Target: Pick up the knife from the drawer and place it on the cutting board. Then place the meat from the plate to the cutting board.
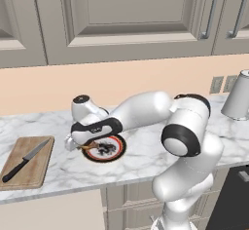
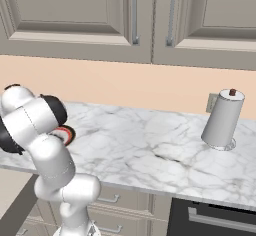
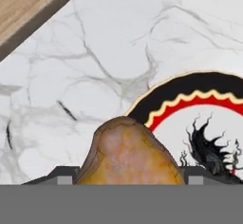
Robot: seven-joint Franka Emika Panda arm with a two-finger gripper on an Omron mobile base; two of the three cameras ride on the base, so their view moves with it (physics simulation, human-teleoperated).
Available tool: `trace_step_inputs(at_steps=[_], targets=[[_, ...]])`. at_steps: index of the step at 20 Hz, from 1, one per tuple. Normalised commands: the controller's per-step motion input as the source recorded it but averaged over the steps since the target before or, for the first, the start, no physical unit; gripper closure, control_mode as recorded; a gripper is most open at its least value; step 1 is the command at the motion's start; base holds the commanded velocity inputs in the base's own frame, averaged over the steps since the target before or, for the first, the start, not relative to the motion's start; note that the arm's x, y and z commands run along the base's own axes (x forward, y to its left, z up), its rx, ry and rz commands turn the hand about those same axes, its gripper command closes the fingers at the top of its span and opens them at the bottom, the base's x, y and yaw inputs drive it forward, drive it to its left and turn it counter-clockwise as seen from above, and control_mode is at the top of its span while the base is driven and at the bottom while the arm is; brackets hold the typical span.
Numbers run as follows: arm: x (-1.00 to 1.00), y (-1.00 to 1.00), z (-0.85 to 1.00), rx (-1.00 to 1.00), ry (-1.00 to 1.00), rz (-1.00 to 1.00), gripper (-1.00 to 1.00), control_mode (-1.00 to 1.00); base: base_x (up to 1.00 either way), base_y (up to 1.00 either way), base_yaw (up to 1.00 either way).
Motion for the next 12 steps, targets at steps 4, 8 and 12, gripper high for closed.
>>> trace_step_inputs(at_steps=[4, 8, 12], targets=[[-0.30, 0.76, 0.00, 0.00, 0.00, 0.10, 1.00, -1.00, 0.00, 0.00, 0.00], [-0.32, 0.74, 0.00, 0.00, 0.01, 0.10, 1.00, -1.00, 0.00, 0.00, 0.00], [-0.34, 0.74, 0.00, 0.00, 0.01, 0.11, 1.00, -1.00, 0.00, 0.00, 0.00]])
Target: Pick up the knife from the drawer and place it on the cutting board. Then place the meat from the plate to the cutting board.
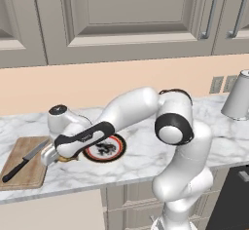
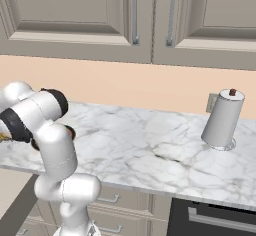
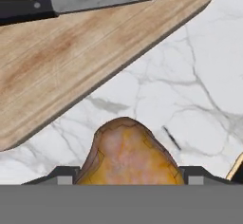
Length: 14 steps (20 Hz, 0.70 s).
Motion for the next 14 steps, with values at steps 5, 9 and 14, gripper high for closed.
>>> trace_step_inputs(at_steps=[5, 9, 14], targets=[[-0.28, 0.75, -0.03, 0.00, 0.00, 0.11, 1.00, -1.00, 0.00, 0.00, 0.00], [-0.04, 0.72, -0.04, 0.00, 0.00, 0.11, 1.00, -1.00, 0.00, 0.00, 0.00], [0.02, 0.35, -0.23, 0.00, 0.00, 0.09, 1.00, -1.00, 0.00, 0.00, 0.00]])
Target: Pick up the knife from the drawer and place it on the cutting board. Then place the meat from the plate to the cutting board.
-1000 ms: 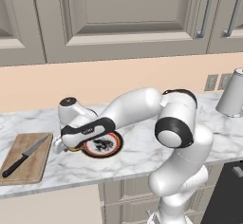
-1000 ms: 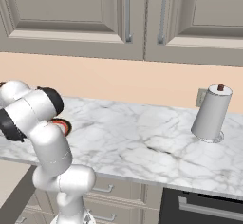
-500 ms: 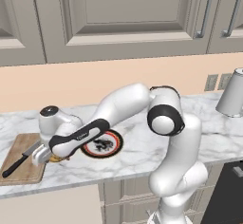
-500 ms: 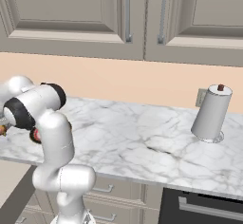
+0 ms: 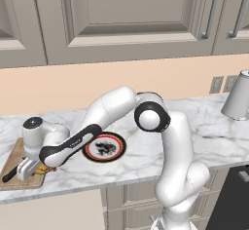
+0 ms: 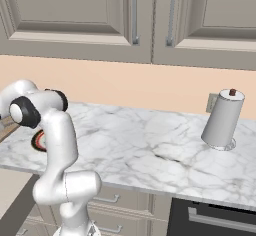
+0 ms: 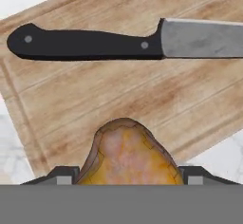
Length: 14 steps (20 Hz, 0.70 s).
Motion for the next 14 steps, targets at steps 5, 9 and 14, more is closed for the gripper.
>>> trace_step_inputs(at_steps=[5, 9, 14], targets=[[0.04, 0.38, -0.05, -0.01, 0.00, 0.03, 1.00, -1.00, 0.00, 0.00, 0.00], [0.15, 0.23, -0.32, -0.03, 0.00, 0.06, 1.00, -1.00, 0.00, 0.00, 0.00], [0.27, 0.06, -0.37, 0.00, 0.00, 0.06, 1.00, -1.00, 0.00, 0.00, 0.00]])
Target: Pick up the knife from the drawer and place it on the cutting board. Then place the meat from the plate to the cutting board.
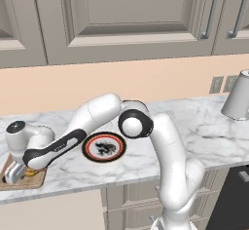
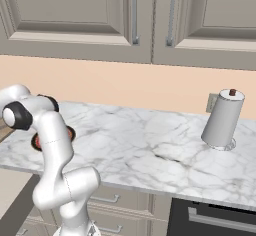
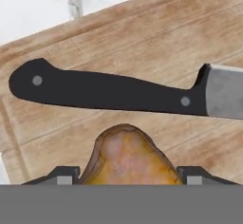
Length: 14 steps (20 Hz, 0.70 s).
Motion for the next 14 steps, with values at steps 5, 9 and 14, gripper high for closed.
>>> trace_step_inputs(at_steps=[5, 9, 14], targets=[[0.07, 0.03, -0.23, 0.00, 0.00, 0.05, -1.00, -1.00, 0.00, 0.00, 0.00], [0.00, 0.00, -0.01, 0.00, 0.00, 0.00, -1.00, -1.00, 0.00, 0.00, 0.00], [0.00, -0.02, 0.14, 0.00, 0.00, 0.00, -1.00, -1.00, 0.00, 0.00, 0.00]])
